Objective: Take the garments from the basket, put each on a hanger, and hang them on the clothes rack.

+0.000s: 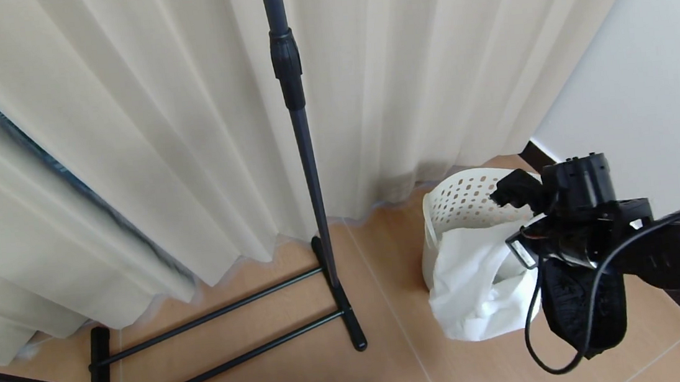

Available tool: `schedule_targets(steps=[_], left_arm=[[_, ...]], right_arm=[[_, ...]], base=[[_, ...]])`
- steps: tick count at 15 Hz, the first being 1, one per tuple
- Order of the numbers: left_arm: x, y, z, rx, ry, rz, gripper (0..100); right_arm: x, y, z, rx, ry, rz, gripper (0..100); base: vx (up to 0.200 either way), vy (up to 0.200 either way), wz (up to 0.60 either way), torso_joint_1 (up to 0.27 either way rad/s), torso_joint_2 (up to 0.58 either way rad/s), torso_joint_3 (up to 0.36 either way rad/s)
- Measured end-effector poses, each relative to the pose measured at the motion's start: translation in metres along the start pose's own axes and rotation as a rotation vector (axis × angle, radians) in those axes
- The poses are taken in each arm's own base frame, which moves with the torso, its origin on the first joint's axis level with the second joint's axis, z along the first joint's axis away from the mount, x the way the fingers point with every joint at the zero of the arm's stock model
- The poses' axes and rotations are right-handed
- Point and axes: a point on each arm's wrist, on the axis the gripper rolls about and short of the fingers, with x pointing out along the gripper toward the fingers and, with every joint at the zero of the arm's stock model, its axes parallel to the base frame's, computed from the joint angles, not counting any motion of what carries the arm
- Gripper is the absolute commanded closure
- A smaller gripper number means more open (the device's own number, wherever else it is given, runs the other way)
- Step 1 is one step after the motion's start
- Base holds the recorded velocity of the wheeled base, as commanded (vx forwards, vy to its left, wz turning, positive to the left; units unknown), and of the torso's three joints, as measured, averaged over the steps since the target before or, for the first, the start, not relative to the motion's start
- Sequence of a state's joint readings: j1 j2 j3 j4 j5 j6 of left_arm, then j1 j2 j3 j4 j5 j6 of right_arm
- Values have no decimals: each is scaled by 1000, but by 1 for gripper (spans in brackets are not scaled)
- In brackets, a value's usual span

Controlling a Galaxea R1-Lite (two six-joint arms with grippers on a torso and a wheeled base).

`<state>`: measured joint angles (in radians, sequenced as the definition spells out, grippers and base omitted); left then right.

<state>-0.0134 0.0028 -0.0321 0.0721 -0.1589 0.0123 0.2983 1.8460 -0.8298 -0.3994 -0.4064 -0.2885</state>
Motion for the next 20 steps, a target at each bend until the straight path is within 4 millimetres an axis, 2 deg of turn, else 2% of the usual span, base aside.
schedule_targets(steps=[4,7,12,18,20], left_arm=[[0,0,0,0,0,-1,0],[0,0,0,-1,0,-1,0],[0,0,0,-1,0,-1,0],[0,0,0,-1,0,0,0],[0,0,0,-1,0,-1,0]], right_arm=[[-72,-3,-11,58,-112,47,100],[-107,-9,-16,78,-192,63,100],[-126,-18,-13,112,-263,57,100],[-134,-23,-12,123,-292,57,100],[-134,-23,-13,123,-291,58,100]], base=[[0,0,0,0,0,0],[0,0,0,2,2,91],[0,0,0,2,4,192],[0,0,0,2,2,203],[0,0,0,29,-239,-10]])
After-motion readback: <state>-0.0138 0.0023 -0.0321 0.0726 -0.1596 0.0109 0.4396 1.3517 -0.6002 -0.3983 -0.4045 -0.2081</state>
